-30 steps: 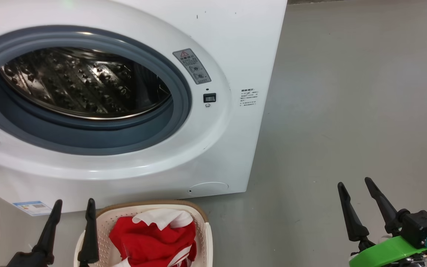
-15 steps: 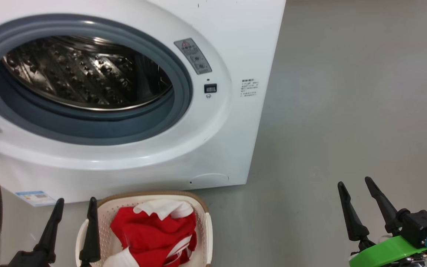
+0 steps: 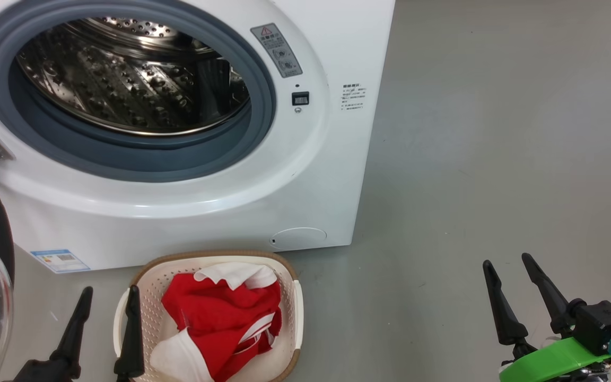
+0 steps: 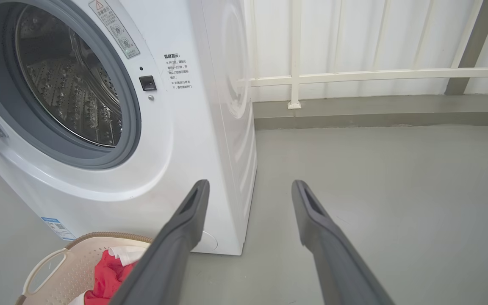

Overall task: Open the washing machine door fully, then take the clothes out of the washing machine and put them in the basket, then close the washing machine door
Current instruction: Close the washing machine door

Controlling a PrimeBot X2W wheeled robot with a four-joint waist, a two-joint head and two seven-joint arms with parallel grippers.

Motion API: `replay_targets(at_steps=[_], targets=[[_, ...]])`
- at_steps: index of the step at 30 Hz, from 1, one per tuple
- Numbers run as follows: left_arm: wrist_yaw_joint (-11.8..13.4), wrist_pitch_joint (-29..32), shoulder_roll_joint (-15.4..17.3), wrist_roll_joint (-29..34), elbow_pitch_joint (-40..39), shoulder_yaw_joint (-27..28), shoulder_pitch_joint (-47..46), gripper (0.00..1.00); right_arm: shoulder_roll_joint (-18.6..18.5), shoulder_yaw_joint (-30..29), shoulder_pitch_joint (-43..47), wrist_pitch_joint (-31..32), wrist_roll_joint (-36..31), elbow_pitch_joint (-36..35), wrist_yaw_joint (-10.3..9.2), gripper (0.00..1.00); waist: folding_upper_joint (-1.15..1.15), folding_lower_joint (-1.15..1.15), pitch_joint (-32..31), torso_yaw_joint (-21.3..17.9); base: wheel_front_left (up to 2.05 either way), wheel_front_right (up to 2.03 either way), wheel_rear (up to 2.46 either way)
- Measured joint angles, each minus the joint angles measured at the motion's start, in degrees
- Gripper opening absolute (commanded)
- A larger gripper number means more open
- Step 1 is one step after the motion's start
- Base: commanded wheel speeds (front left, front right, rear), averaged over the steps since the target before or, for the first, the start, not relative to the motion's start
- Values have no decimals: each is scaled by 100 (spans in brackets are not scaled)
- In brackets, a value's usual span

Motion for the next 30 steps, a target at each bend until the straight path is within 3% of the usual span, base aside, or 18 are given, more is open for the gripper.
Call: replay_targets(at_steps=[15, 30], targets=[[52, 0, 0, -97, 37, -104, 0, 100, -2, 23, 1, 0, -2, -10, 0, 100, 0, 0, -29, 157, 0, 0, 0], [255, 0, 0, -354, 102, -319, 1, 100, -123, 303, -16, 0, -2, 19, 0, 100, 0, 0, 17, 927, 0, 0, 0]])
